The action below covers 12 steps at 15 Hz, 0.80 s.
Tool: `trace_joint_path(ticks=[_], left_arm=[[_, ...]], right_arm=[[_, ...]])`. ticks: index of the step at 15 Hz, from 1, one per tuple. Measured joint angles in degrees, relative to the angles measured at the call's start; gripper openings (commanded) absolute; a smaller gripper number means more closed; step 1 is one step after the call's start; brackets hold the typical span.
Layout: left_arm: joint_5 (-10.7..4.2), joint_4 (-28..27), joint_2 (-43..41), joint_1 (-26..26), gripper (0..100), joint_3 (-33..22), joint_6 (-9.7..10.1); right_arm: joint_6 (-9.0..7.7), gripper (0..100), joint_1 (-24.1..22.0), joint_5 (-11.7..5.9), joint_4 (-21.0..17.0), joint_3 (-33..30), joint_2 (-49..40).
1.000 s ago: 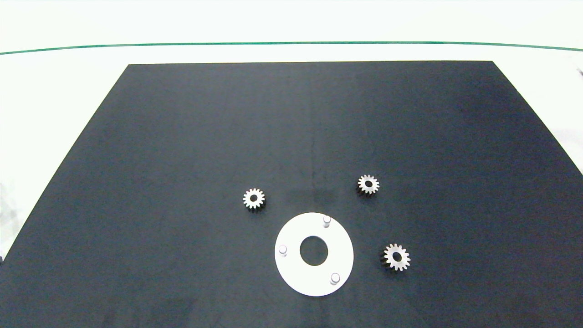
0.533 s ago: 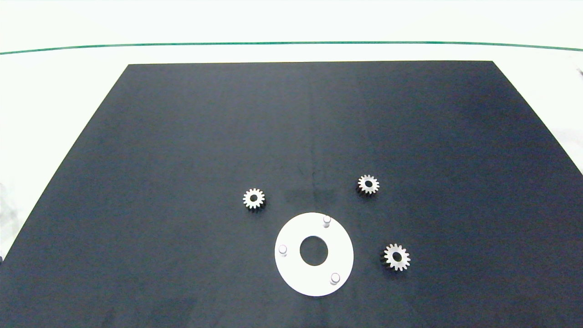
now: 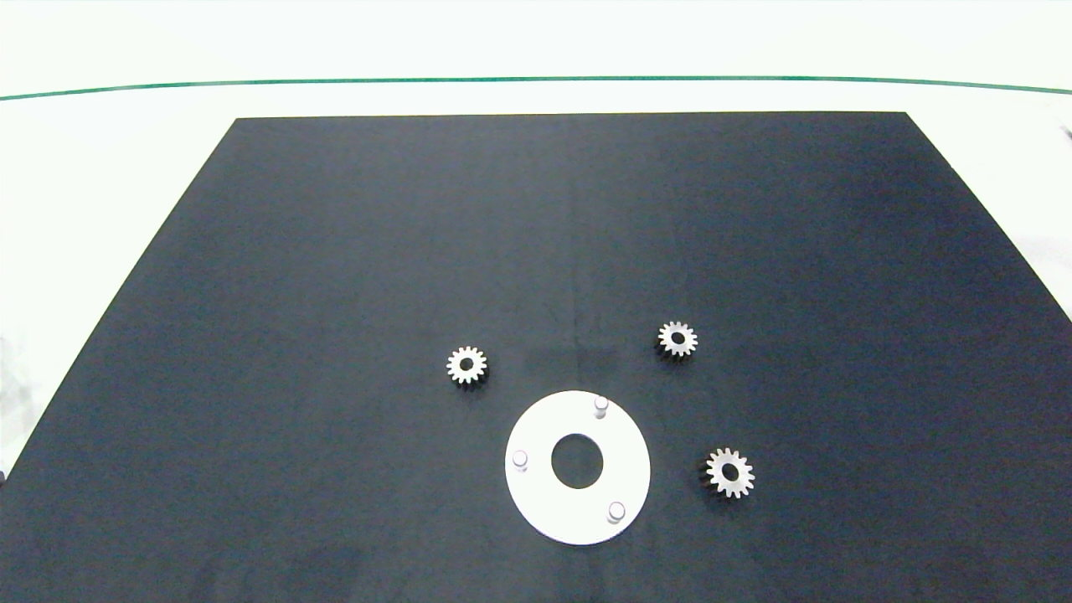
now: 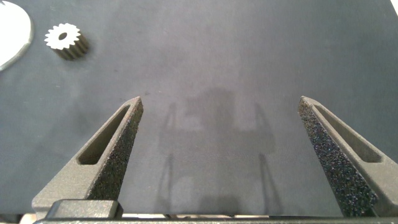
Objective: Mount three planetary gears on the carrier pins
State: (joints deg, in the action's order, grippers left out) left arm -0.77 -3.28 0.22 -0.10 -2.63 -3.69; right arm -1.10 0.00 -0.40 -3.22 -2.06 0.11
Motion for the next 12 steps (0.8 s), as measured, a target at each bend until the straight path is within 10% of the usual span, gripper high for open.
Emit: trace_joint_path(ticks=[7, 12], left_arm=[[-1.01, -27.3, 19.3, 0.4, 100, -33.8, -4.71], [-1.77, -33.5, 45.2, 1.1, 100, -54.0, -5.69]], right_arm=[[-0.63, 100, 6.6, 0.89, -10.1, -19.8, 16.9], [-7.78, 100, 12.8, 1.24, -12.4, -32.4, 37.2]])
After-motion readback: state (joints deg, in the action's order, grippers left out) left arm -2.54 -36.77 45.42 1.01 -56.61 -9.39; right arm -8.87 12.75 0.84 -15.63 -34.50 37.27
